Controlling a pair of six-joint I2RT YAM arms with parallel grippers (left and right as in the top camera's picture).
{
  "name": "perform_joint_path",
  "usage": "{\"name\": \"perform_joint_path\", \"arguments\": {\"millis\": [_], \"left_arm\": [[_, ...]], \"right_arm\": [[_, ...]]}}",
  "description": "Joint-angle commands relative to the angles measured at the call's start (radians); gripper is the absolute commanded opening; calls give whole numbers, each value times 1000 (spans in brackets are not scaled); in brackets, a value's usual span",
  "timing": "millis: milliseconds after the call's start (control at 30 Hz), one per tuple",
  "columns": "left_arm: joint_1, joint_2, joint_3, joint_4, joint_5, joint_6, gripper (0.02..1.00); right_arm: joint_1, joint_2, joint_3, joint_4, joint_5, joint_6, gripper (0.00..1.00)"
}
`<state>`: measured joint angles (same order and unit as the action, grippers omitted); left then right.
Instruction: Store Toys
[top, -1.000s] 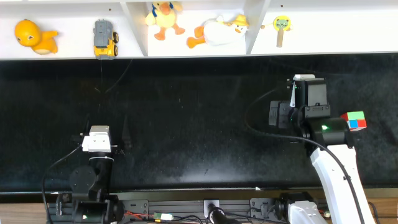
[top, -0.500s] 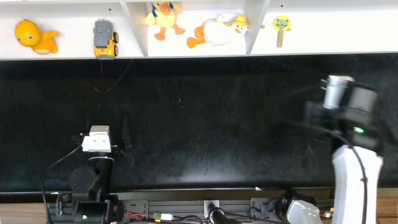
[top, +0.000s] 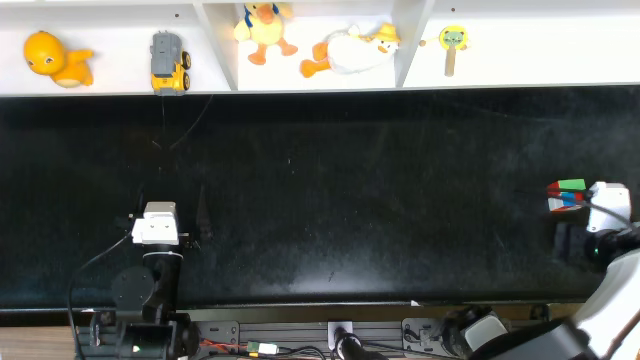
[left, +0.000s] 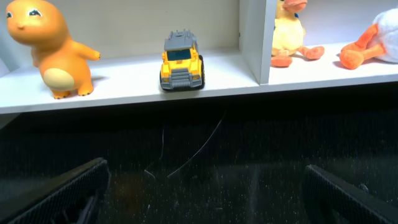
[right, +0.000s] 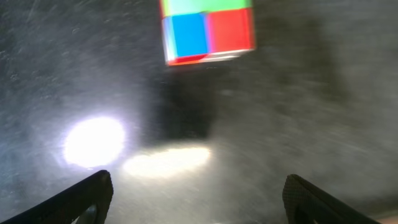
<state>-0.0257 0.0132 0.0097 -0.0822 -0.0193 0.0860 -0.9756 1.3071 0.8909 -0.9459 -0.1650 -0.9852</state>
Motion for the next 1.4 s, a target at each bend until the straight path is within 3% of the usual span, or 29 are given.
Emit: {"name": "perform_joint_path", "arguments": {"millis": [33, 367, 767, 1200, 1400], "left_arm": [[5, -10, -2, -3, 7, 18, 998], [5, -10, -2, -2, 7, 19, 998], [5, -10, -2, -3, 7, 18, 996], [5, -10, -2, -2, 7, 19, 998], [5, -10, -2, -3, 7, 19, 996]], "right_arm": [[-4, 118, 99, 1, -117, -60, 890], [31, 277, 251, 1, -100, -72, 904], [120, 367, 254, 55, -85, -74, 877], [138, 374, 253, 61, -33, -47, 877], [136, 374, 244, 122, -69, -31, 844]]}}
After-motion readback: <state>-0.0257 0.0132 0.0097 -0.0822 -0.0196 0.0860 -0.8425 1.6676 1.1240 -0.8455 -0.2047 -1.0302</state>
